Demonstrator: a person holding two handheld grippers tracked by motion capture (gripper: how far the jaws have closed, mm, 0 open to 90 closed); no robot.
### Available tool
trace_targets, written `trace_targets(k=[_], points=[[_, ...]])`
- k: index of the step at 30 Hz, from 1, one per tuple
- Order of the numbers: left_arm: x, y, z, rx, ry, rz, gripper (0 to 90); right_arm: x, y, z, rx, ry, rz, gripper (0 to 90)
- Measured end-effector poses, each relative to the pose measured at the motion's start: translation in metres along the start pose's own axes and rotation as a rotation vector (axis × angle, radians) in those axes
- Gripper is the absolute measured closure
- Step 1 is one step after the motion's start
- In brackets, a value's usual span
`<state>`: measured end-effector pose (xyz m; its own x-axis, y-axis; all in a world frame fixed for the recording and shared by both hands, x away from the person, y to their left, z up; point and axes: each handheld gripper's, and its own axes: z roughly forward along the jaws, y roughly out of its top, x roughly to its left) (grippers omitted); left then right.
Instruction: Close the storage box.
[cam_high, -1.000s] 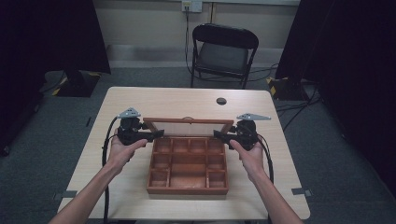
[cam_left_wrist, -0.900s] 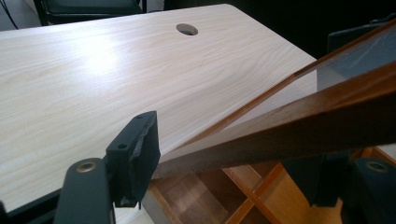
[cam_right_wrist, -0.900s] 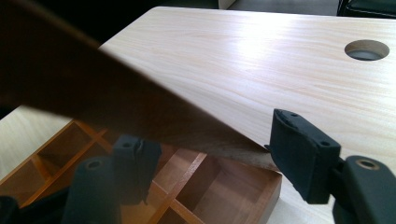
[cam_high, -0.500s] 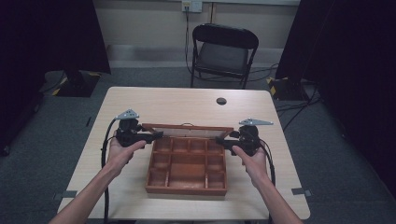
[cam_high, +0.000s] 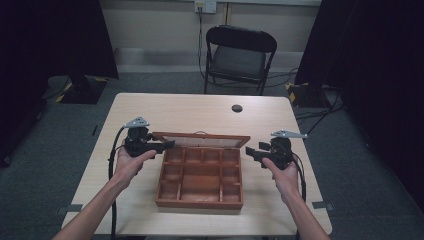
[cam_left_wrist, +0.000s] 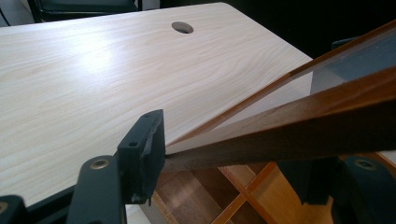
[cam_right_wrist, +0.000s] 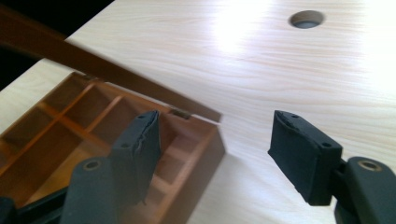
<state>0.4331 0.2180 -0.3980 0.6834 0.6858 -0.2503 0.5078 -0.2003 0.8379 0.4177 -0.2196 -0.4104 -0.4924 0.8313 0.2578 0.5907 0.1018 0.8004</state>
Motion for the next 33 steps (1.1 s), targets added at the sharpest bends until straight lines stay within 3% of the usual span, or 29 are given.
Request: trace_targets(k=[7,9,11,16,18,28,33], points=[[-0.003,-0.002,-0.002,0.007,0.001,0.015,34.8,-0.001,0.015,-0.007,-0.032,-0.006,0.008,36.6],[-0.005,-0.004,-0.002,0.002,-0.011,0.019,32.5,0.000,0.020,-0.008,-0.036,-0.036,-0.009,38.1],[-0.006,-0.005,-0.002,0.002,-0.015,0.023,29.7,0.001,0.024,-0.009,-0.052,0.005,-0.003,38.9],[-0.009,-0.007,-0.001,0.022,-0.015,0.028,24.9,0.009,0.036,-0.013,-0.054,0.044,-0.038,38.5],[-0.010,-0.009,-0.001,0.029,-0.011,0.034,23.5,0.014,0.040,-0.017,-0.062,0.090,-0.049,38.7],[-0.013,-0.016,-0.003,0.018,-0.001,0.025,17.2,0.049,0.060,-0.026,-0.021,0.201,-0.108,38.3],[-0.014,-0.020,-0.002,0.004,-0.008,0.026,16.0,0.073,0.071,-0.028,-0.018,0.277,-0.162,46.5]])
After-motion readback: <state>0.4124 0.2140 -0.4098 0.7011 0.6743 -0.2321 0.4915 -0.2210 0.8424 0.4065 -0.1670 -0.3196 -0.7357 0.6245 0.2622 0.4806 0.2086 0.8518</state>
